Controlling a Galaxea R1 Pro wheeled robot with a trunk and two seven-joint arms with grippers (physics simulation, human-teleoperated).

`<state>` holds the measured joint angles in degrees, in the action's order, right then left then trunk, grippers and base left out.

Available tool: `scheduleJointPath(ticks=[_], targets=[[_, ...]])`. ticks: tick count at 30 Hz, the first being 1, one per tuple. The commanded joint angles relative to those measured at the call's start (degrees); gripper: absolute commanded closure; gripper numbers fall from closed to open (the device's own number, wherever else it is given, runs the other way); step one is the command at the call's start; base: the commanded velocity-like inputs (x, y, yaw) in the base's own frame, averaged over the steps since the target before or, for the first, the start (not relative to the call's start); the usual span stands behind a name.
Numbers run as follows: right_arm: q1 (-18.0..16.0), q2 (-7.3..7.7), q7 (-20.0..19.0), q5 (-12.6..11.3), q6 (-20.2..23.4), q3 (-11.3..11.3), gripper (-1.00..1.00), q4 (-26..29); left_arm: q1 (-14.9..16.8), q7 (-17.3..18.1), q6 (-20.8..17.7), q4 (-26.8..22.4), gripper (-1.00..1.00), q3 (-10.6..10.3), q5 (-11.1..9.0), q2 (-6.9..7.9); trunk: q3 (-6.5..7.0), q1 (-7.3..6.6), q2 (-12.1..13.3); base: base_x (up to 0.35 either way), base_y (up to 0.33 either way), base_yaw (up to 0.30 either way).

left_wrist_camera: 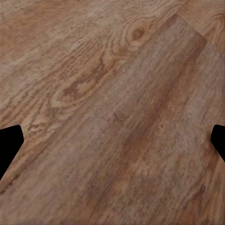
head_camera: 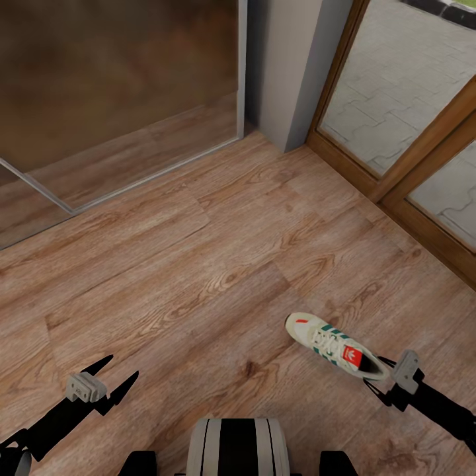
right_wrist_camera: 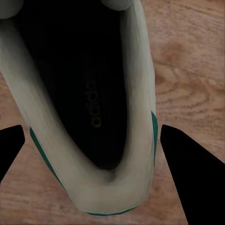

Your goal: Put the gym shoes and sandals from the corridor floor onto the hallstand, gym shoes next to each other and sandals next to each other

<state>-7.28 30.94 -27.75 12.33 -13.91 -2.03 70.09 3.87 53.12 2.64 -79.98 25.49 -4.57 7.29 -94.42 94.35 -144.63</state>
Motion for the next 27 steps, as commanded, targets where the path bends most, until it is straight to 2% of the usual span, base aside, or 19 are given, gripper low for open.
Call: scheduleJointPath(ticks=[1,16,27], targets=[[0.12,0.00,-0.08,-0.01,0.29,-0.01,1.00,0.43,0.00,0.01,0.00,0.00,-1.00,0.00,0.00,0.00,0.00,0.00,0.00,0.000,0.000,0.000],[1.24,-0.21,-0.45,-0.02,5.90,-0.07,1.00,4.82,0.00,-0.02,0.02,0.00,-1.00,0.00,0.06,0.00,0.00,0.00,0.00,0.000,0.000,0.000],[1.37,-0.60,-0.99,-0.02,7.28,-0.04,1.00,5.69,0.00,-0.02,0.02,0.00,-1.00,0.00,0.08,0.00,0.00,0.00,0.00,0.000,0.000,0.000]])
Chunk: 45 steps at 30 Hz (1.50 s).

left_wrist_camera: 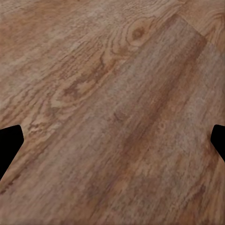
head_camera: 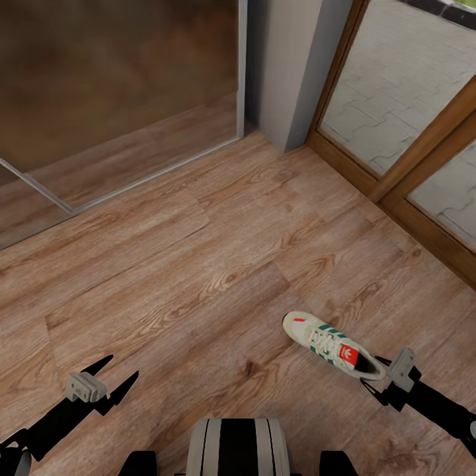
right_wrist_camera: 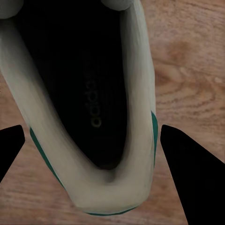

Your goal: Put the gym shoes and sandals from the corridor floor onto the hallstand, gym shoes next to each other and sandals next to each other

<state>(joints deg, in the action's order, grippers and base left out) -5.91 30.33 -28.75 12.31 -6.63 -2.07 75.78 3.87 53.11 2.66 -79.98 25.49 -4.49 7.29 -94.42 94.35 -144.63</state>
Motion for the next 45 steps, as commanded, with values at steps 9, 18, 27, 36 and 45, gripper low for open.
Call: scheduleJointPath(ticks=[9,18,27,36,45], targets=[[0.02,-0.27,-0.20,-0.01,0.24,-0.03,1.00,0.12,0.00,-0.01,0.05,0.00,-1.00,0.00,0.00,0.00,0.00,0.00,0.00,0.000,0.000,0.000],[0.02,-0.71,-0.23,0.05,0.29,-0.04,1.00,0.14,0.00,-0.02,0.06,0.00,-1.00,0.00,0.00,-0.02,0.00,0.00,0.00,0.000,0.000,0.000],[0.03,-0.91,-0.25,0.07,0.30,-0.04,1.00,0.14,0.00,0.00,0.07,0.00,-1.00,0.00,0.01,-0.02,0.00,0.00,0.00,0.000,0.000,0.000],[0.03,-0.96,-0.25,0.04,0.31,-0.04,1.00,0.15,0.00,0.00,0.07,0.00,-1.00,0.06,-0.20,-0.01,0.00,0.00,0.00,0.000,0.000,0.000],[0.03,-0.97,-0.24,0.05,0.31,-0.04,1.00,0.17,0.00,0.05,0.08,0.05,-1.00,0.08,-0.44,-0.05,0.00,0.00,0.00,0.000,0.000,0.000]])
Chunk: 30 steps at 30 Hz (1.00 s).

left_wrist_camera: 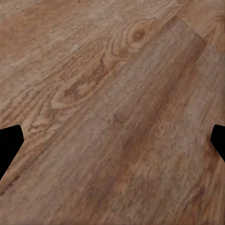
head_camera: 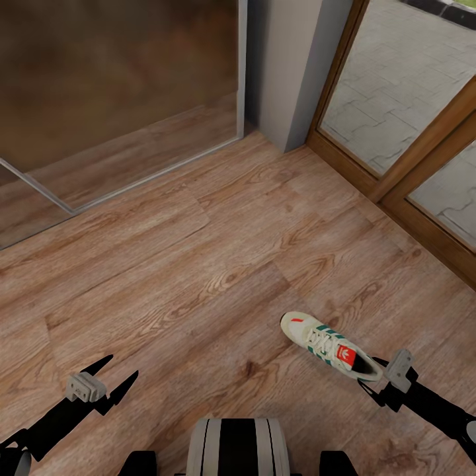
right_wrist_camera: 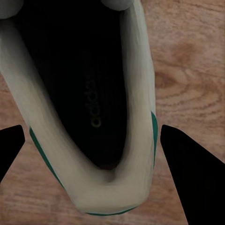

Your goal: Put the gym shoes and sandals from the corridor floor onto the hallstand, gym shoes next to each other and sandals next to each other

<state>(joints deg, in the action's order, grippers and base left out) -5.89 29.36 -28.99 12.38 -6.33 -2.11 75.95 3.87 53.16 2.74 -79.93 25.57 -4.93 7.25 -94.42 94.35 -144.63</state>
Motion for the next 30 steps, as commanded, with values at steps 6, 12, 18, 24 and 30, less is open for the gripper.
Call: scheduleJointPath(ticks=[6,12,18,24,30], targets=[[0.00,0.00,0.00,-0.01,0.00,-0.02,1.00,-0.01,0.00,-0.03,-0.01,-0.02,-1.00,0.00,-0.01,0.02,0.00,0.00,0.00,0.000,0.000,0.000],[0.00,0.00,0.00,-0.03,0.00,-0.03,1.00,-0.01,0.00,-0.05,-0.01,-0.04,-1.00,0.04,0.04,0.03,0.00,0.00,0.00,0.006,0.000,0.000],[0.00,0.00,0.01,-0.03,0.00,-0.02,1.00,-0.01,0.00,-0.06,-0.01,0.01,-1.00,0.02,0.10,0.00,0.00,0.00,0.00,0.014,0.000,0.000],[0.00,0.00,0.00,-0.06,0.00,-0.06,1.00,-0.01,0.00,-0.07,-0.01,0.02,-1.00,0.04,0.05,0.00,0.00,0.00,0.00,0.006,0.000,0.000],[0.00,0.00,0.01,-0.03,0.00,-0.03,1.00,0.01,0.00,-0.07,0.00,0.03,-1.00,0.02,0.10,-0.02,0.00,0.00,0.00,0.002,0.000,0.000]])
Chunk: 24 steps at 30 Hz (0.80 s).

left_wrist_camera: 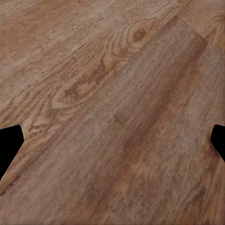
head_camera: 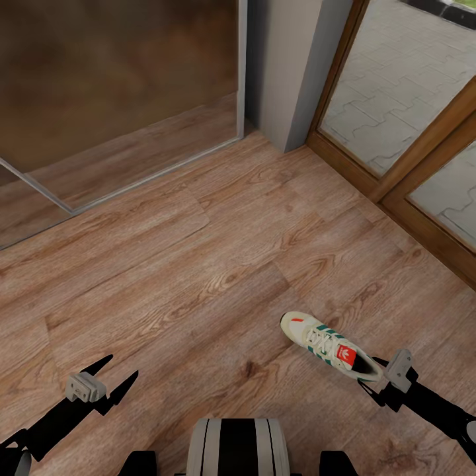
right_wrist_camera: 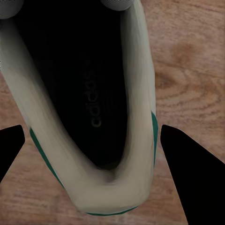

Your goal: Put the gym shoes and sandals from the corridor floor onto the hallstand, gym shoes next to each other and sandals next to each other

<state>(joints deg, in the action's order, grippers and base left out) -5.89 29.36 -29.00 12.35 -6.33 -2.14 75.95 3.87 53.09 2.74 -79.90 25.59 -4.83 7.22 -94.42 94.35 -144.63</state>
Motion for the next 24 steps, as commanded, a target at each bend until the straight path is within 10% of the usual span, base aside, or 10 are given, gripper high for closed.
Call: scheduleJointPath(ticks=[1,24], targets=[[0.00,0.00,0.03,0.00,0.00,0.01,1.00,0.01,0.00,0.00,0.00,0.00,-1.00,0.00,0.02,0.00,0.00,0.00,0.00,0.001,0.000,0.000],[0.00,0.00,0.00,0.01,0.00,0.01,1.00,-0.01,0.00,-0.03,-0.02,0.00,-1.00,-0.01,0.10,-0.02,0.00,0.00,0.00,0.111,0.000,0.000]])
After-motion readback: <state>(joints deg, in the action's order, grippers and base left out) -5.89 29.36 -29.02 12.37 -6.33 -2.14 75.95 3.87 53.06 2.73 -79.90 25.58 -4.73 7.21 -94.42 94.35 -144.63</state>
